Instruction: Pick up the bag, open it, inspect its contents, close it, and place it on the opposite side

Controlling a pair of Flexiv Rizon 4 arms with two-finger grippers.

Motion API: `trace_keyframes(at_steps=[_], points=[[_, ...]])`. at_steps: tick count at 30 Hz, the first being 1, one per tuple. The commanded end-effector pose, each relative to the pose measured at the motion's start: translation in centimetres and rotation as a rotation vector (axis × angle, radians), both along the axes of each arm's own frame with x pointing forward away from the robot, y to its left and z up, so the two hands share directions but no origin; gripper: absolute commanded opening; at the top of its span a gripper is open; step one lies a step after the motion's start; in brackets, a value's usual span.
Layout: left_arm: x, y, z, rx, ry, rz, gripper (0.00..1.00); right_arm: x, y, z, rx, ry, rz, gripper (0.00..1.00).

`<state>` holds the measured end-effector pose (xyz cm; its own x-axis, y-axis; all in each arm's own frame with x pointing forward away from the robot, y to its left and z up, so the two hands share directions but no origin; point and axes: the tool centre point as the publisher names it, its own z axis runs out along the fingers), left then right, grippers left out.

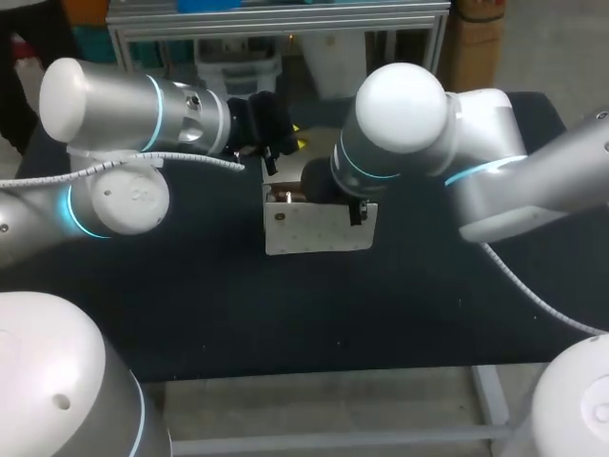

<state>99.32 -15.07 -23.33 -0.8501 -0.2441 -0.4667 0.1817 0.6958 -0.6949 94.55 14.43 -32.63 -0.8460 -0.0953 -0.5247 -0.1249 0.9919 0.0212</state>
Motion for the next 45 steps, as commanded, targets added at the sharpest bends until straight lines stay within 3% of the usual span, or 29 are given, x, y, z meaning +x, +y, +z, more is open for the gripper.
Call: trace_keyframes(at_steps=[1,12,18,19,20,23,24,25,27,45], points=[[0.0,0.3,0.2,-0.009,-0.001,-0.016,0.0,0.1,0.4,-0.3,-0.021,0.041,0.02,0.0],[-0.5,0.3,0.3,-0.011,-0.01,-0.032,0.0,0.8,0.8,-1.8,-0.056,0.197,0.042,0.0],[-0.7,0.2,0.3,-0.006,-0.017,-0.045,0.0,1.3,0.6,-1.9,-0.044,0.219,0.03,0.0],[-0.8,0.2,0.3,-0.005,-0.017,-0.046,0.0,1.3,0.6,-2.0,-0.046,0.225,0.028,0.05],[-0.8,0.2,0.3,-0.005,-0.018,-0.047,0.0,1.4,0.6,-2.0,-0.046,0.23,0.03,0.29],[-0.8,0.3,0.3,-0.007,-0.02,-0.049,0.0,1.4,0.6,-2.3,-0.049,0.241,0.029,0.49],[-0.8,0.3,0.3,-0.008,-0.021,-0.049,0.0,1.4,0.6,-2.4,-0.05,0.243,0.027,0.76],[-0.8,0.3,0.3,-0.008,-0.021,-0.049,0.0,1.3,0.6,-2.4,-0.05,0.244,0.026,0.91],[-0.8,0.3,0.3,-0.009,-0.019,-0.051,0.0,1.3,0.6,-2.5,-0.049,0.247,0.025,1.0],[-0.7,0.3,0.2,-0.014,-0.004,-0.094,0.0,1.2,0.5,-3.0,-0.054,0.259,0.021,1.0]])
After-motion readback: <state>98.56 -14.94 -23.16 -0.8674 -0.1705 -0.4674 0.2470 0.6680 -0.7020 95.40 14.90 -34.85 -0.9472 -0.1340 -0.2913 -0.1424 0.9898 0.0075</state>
